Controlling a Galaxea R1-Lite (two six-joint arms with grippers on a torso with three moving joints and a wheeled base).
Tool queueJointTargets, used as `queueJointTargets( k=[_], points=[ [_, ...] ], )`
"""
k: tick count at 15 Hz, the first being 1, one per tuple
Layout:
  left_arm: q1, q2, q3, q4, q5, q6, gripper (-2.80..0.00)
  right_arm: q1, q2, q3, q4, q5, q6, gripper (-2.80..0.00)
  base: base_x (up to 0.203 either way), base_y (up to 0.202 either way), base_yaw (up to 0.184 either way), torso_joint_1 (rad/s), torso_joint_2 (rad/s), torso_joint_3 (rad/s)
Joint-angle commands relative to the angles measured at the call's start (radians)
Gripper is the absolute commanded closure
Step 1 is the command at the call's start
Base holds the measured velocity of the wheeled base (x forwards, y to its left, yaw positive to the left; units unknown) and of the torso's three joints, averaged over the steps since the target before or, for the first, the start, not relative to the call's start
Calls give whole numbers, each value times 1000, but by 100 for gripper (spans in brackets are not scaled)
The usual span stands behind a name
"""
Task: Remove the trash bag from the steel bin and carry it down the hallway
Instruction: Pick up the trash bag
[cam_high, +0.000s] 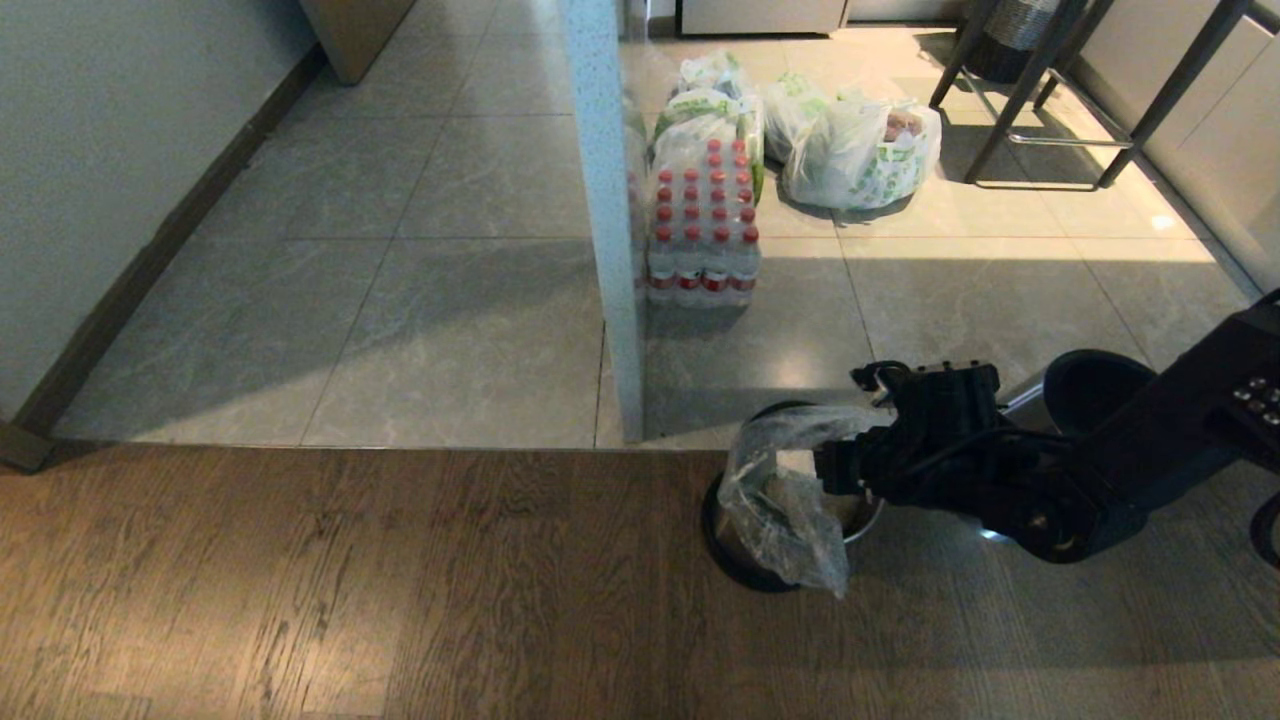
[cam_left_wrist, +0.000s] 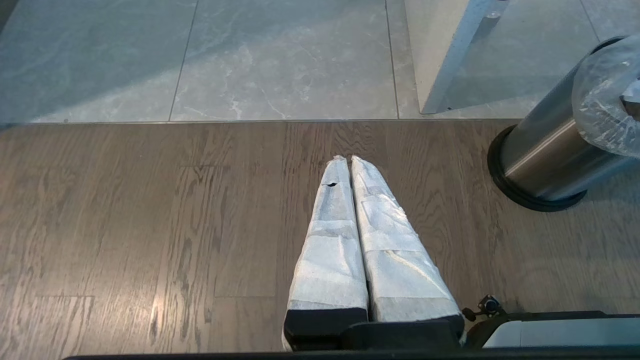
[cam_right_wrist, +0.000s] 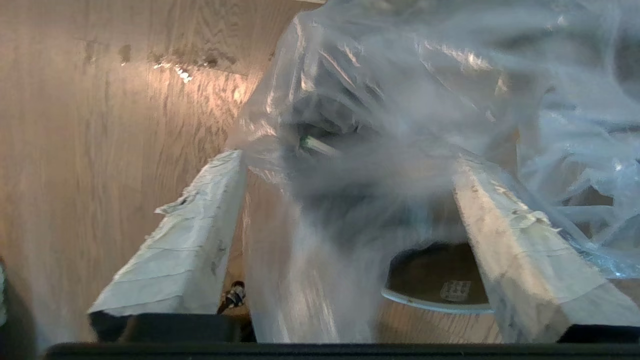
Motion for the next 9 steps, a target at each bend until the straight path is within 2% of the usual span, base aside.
queueJointTargets(
  k=[1, 3, 6, 9],
  points=[
    [0, 0, 2, 0, 0, 1, 0, 13, 10, -15, 6, -13, 12, -280, 0, 0, 0, 0, 0, 0],
    [0, -1, 1, 0, 0, 0, 0, 23, 10, -28, 5, -19, 68, -280, 0, 0, 0, 0, 0, 0],
    [0, 0, 2, 0, 0, 0, 0, 36, 29, -59, 10, -45, 77, -280, 0, 0, 0, 0, 0, 0],
    [0, 0, 1, 0, 0, 0, 0, 74, 98, -143, 11, -172, 75, -280, 0, 0, 0, 0, 0, 0]
  ],
)
